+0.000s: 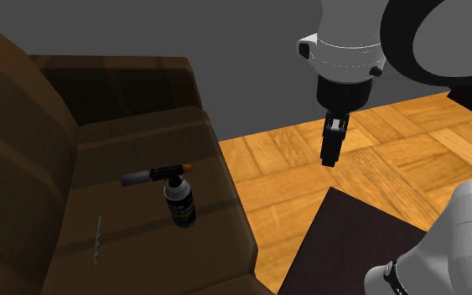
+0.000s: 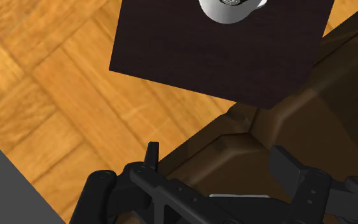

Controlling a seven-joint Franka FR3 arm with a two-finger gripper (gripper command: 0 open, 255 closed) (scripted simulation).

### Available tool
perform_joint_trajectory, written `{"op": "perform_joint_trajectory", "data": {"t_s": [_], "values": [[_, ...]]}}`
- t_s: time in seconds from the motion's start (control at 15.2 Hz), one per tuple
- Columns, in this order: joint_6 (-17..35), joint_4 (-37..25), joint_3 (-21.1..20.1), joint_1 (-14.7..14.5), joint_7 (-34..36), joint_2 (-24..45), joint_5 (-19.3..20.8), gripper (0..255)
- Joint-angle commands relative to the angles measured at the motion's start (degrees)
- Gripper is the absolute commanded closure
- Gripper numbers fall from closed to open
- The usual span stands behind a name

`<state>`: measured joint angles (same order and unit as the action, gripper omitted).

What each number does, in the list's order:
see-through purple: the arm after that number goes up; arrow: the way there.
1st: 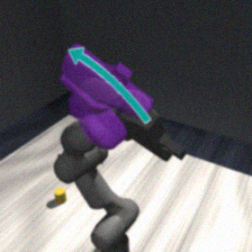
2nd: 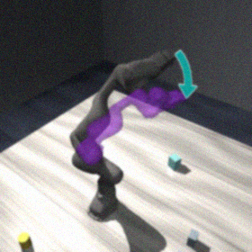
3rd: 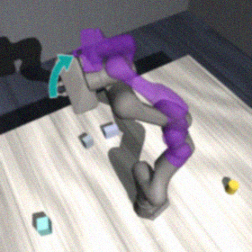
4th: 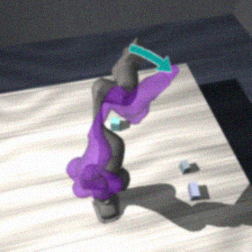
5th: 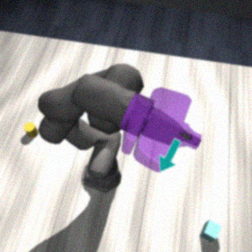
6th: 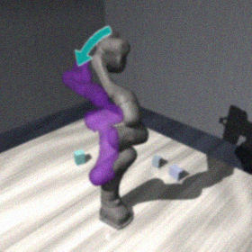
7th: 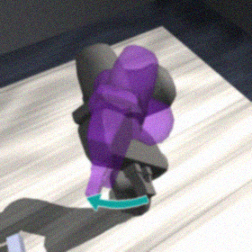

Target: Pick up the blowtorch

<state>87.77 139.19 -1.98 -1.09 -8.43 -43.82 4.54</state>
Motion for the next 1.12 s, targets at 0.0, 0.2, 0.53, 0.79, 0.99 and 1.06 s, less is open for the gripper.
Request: {"op": "perform_joint_trajectory", "data": {"t_s": [0.0,0.2,0.53,0.79,0.99,1.06], "values": [[0.00,0.00,0.00,0.00,0.00,0.00,0.00,0],[5.19,-1.49,0.32,-1.11,-1.89,5.62,-0.67,0],[12.71,-5.32,0.58,-3.00,-5.24,15.24,-2.05,0],[17.58,-9.53,0.51,-4.47,-8.07,22.95,-3.37,0],[20.54,-13.30,0.31,-5.54,-10.26,28.68,-4.44,0],[21.39,-14.67,0.21,-5.88,-10.99,30.57,-4.81,0]]}}
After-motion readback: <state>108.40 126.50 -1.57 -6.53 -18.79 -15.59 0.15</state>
